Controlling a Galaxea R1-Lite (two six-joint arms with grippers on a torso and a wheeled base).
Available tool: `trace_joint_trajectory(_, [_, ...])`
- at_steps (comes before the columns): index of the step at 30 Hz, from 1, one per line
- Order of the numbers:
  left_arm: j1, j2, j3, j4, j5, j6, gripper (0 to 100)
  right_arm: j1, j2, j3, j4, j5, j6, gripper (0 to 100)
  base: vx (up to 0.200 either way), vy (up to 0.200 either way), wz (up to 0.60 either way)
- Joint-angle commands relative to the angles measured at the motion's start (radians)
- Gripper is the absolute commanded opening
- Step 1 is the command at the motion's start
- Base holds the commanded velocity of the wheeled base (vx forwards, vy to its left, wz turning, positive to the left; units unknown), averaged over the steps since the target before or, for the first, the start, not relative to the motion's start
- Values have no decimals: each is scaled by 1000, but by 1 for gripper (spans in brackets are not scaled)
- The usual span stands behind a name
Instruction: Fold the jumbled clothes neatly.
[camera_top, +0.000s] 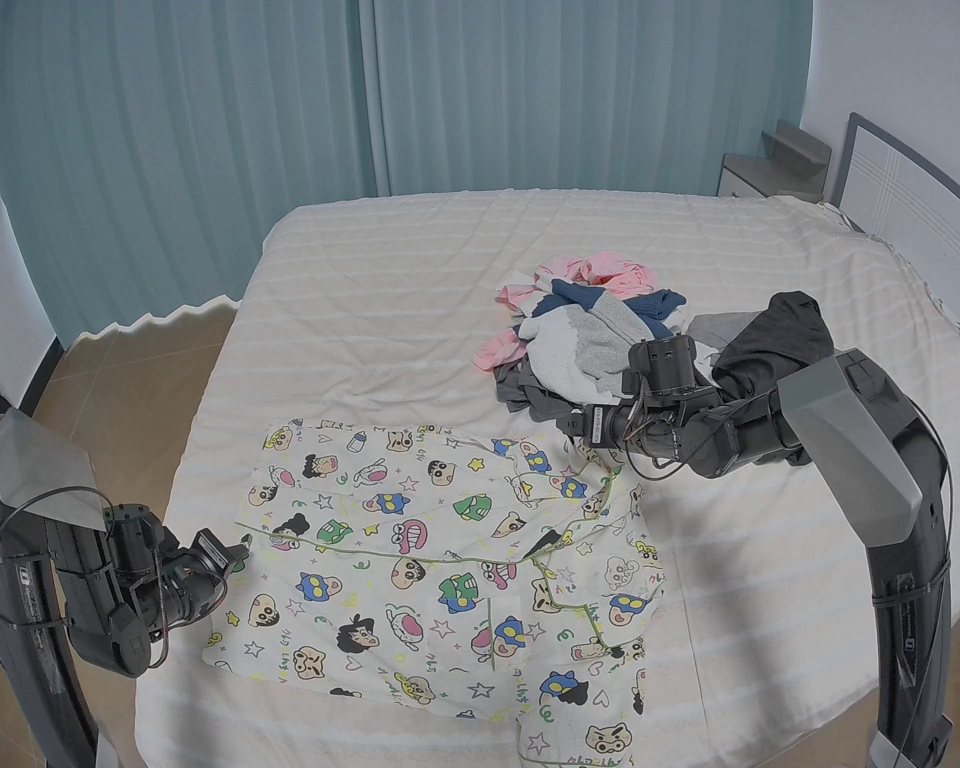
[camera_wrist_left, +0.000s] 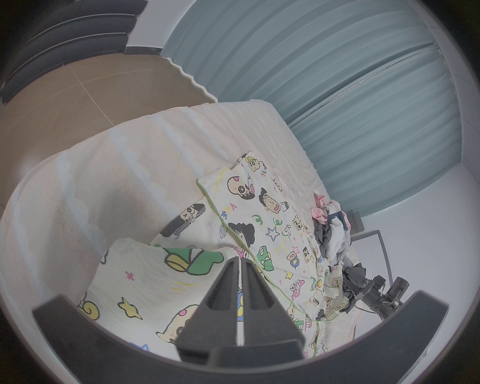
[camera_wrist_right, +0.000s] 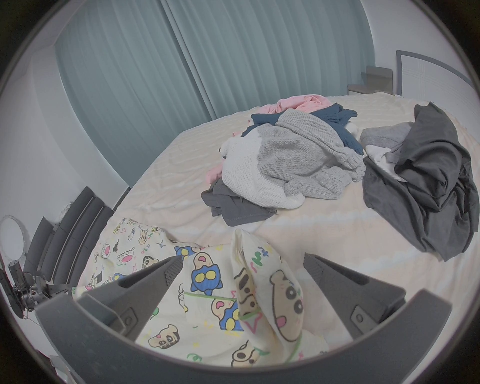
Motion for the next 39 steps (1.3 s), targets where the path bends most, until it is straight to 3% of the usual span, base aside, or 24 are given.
trace_joint_trajectory(1, [1,11,1,-18,0,0,0,17,55,-70,21,-5,-4,100,0,0,0])
trace_joint_trajectory(4, [1,11,1,-18,0,0,0,23,55,-81,67,-7,-5,100,0,0,0])
trace_joint_trajectory(5, [1,11,1,-18,0,0,0,26,57,-81,68,-7,-8,0,0,0,0])
trace_joint_trajectory(8, [1,11,1,-18,0,0,0,26,58,-83,68,-8,-10,0,0,0,0])
trace_joint_trajectory(11, [1,12,1,-18,0,1,0,25,86,-83,68,-60,-22,0,0,0,0])
trace_joint_trajectory(33, [1,17,0,-18,3,5,0,-77,60,-126,55,-126,-16,0,0,0,0])
trace_joint_trajectory(39, [1,17,0,-18,3,3,0,-97,123,-126,-100,-128,-21,0,0,0,0])
